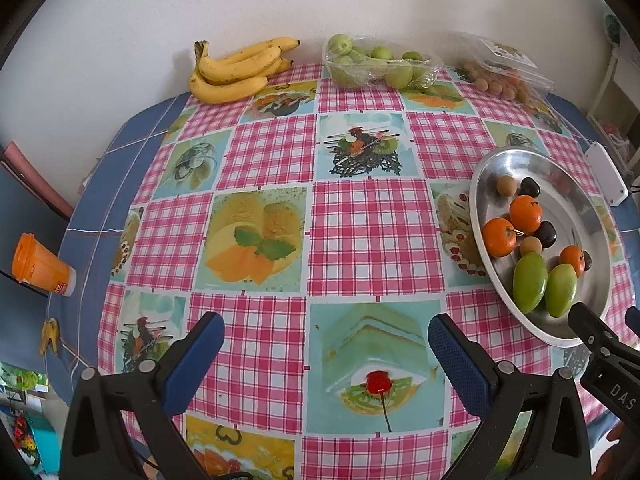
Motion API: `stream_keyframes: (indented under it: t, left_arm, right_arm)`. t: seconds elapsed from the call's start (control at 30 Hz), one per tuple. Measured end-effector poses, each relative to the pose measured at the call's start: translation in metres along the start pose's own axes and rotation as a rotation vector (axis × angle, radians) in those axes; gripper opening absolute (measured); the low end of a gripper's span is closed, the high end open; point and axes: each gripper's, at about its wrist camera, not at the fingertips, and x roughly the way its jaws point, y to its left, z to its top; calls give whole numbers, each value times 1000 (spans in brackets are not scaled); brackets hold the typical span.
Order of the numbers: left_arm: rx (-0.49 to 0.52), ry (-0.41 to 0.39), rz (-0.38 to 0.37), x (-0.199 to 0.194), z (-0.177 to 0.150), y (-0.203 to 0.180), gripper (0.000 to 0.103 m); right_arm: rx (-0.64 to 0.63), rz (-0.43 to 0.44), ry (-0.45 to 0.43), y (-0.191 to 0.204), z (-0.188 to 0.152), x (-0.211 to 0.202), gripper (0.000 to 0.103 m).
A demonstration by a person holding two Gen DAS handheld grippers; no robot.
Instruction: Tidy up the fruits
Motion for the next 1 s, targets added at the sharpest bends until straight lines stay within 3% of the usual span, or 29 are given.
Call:
stream_keyframes:
  t: [1.0]
  left_arm:
    - [2,4,2,2,-1,-2,103]
  right_arm:
    - [-5,-1,5,0,-1,3,103]
